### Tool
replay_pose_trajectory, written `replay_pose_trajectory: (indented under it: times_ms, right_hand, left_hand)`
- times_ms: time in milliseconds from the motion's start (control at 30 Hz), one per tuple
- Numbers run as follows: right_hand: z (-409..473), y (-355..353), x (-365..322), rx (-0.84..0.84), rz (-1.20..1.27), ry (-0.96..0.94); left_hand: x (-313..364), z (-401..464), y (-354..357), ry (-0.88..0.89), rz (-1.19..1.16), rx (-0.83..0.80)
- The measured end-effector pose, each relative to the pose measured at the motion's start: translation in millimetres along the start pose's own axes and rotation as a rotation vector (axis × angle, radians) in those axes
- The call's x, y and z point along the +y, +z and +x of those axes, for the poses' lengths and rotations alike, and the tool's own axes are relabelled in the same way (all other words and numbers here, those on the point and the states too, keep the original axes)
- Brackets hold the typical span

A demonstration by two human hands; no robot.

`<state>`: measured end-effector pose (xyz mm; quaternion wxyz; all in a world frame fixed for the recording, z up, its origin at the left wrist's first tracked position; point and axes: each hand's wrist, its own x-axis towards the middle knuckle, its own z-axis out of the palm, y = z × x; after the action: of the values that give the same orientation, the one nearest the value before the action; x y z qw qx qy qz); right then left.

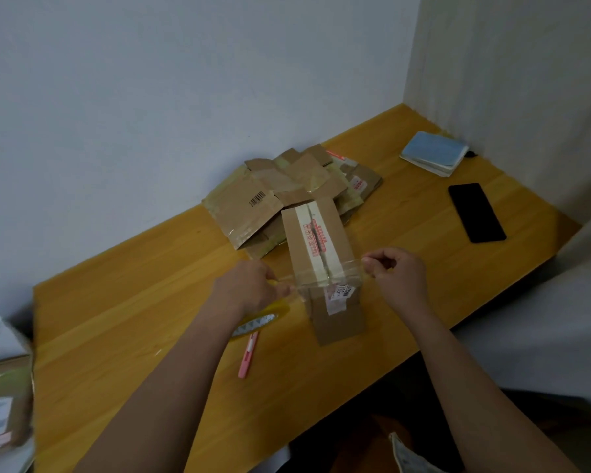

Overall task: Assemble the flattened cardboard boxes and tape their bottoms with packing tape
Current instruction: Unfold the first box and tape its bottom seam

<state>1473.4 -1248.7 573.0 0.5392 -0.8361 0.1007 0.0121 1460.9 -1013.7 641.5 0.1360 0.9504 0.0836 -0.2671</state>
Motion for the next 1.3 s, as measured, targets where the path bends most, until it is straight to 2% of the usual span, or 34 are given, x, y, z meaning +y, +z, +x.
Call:
replay_pose_trajectory:
  times_ms: [200,633,800,1000,1100,1167,1300]
  right_hand:
    - [1.6,2.2,7.6,-0.002,0.038,0.043]
    - [4.0,3.5,14.1,-0.011,0.057,0.152]
    - [6.5,12.5,27.3,-0.042,0.054,0.239]
    - [9.6,19.3,33.7,-0.110,0.172,0.304]
    - [7.8,17.5,35.1,-0.074,0.189,0.298]
    - [7.7,16.1,35.4,-0.027,0.112,0.291]
    - [-1.1,7.4,29.6,0.167,-0.024,0.177]
  left_hand:
    - [-1.4,15.8,6.5,-0.011,-0.014,-0.062]
    - [0.3,36.5,15.0,0.006,-0.004,-0.088]
    - [-8.2,45.0,34.2,-0.007,-0.087,-0.091]
    - [-13.3,47.8,43.6,0.001,-0.168,-0.080]
    - [-16.0,49.4,46.7,0.012,-0.225,-0.092]
    - [-17.4,49.5,45.9,0.021,-0.224,-0.086]
    - [-17.1,48.2,45.0,0.039,-0.225,-0.075]
